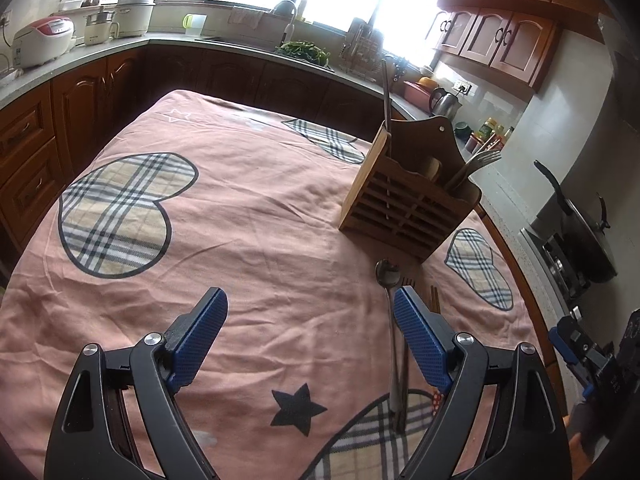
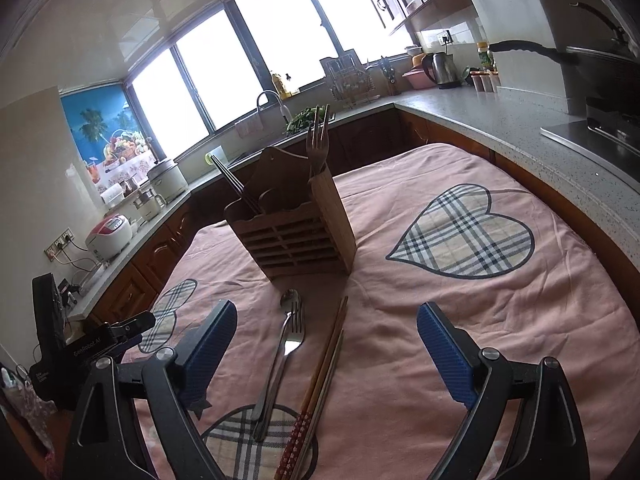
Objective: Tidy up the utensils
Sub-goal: 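Move both open tools back down to the remaining utensils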
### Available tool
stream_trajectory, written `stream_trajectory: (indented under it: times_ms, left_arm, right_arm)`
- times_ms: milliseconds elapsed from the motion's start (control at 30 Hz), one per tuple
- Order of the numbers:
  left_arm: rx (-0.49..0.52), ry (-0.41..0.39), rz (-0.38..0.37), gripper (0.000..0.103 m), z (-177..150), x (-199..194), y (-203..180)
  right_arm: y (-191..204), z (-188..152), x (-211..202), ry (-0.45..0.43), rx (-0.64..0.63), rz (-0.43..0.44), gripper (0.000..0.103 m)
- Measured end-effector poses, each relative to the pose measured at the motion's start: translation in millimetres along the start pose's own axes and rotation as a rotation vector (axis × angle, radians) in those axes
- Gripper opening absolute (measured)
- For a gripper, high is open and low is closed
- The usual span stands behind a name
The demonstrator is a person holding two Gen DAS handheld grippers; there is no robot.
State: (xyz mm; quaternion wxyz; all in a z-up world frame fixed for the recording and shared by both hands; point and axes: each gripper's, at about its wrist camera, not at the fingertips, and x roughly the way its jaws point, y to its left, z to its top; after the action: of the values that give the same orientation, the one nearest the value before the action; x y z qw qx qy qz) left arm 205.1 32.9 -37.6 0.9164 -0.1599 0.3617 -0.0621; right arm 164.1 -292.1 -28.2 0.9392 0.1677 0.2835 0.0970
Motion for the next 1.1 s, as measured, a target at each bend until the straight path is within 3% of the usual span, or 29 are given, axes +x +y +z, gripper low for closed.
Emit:
stream_trajectory:
  times_ms: [300, 800, 1100]
  left_arm:
    - [0.015, 0.040, 0.015, 0.087, -12.7, 6.7, -0.2]
    - [0.091, 0.095, 0.023, 0.087, -0.8, 39.7, -22.3]
    - [0.150, 0.135, 0.029, 0.086, 15.3, 79.5, -37.6]
  right_arm:
    - [1.1, -23.3, 6.4, 0.052, -0.019, -0.008, 0.093]
    - [0.6, -22.2, 28.2, 0.094, -0.033, -0.032, 0.092]
    - [-5.6, -21.7, 63.8, 0.182, -0.023, -0.035, 0.068]
